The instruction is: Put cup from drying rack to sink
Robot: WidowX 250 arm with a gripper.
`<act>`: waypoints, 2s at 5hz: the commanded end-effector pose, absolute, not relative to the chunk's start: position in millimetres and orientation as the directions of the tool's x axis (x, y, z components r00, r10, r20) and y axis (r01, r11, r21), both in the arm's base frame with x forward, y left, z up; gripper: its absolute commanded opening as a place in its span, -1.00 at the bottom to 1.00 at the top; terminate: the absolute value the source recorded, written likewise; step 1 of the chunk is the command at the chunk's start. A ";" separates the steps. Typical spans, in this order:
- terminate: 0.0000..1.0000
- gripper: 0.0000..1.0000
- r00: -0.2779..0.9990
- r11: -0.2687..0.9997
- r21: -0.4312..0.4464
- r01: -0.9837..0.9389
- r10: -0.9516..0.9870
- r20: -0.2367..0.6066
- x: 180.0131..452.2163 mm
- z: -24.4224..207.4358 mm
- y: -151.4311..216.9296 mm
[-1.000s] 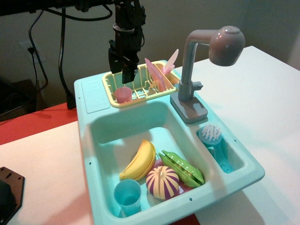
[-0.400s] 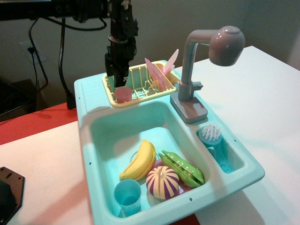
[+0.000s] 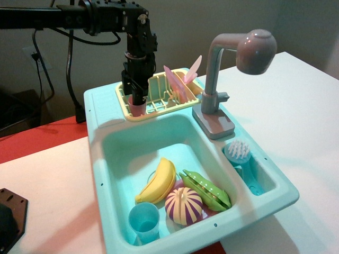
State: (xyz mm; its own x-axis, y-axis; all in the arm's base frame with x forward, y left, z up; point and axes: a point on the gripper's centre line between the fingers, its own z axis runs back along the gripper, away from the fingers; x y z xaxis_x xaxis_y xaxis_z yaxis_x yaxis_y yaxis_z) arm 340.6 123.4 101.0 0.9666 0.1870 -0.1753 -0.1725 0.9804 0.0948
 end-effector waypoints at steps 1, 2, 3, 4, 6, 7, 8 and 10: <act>-1.00 -1.00 0.967 0.969 0.095 -0.227 0.236 -0.099 343.6 109.6 119.8; -1.00 -1.00 0.967 0.969 0.109 -0.223 0.234 -0.104 343.5 108.8 119.0; -1.00 -1.00 0.968 0.969 0.103 -0.223 0.233 -0.096 344.0 111.8 117.1; -1.00 -1.00 0.968 0.967 0.107 -0.230 0.239 -0.079 344.9 126.6 118.2; -1.00 -1.00 0.976 0.974 0.064 -0.216 0.215 0.033 364.7 192.6 95.7; -1.00 -1.00 0.983 0.983 0.043 -0.178 0.175 0.062 368.1 210.9 74.2; -1.00 -1.00 0.995 0.996 0.013 -0.084 0.084 0.050 369.6 209.8 31.9; -1.00 -1.00 0.998 1.000 -0.009 0.024 -0.024 -0.050 348.0 167.3 -30.1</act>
State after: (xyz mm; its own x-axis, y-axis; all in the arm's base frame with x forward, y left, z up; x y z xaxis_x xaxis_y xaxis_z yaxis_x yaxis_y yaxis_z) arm 338.8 -26.4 126.2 0.9885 -0.0134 -0.1504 0.0162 0.9997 0.0177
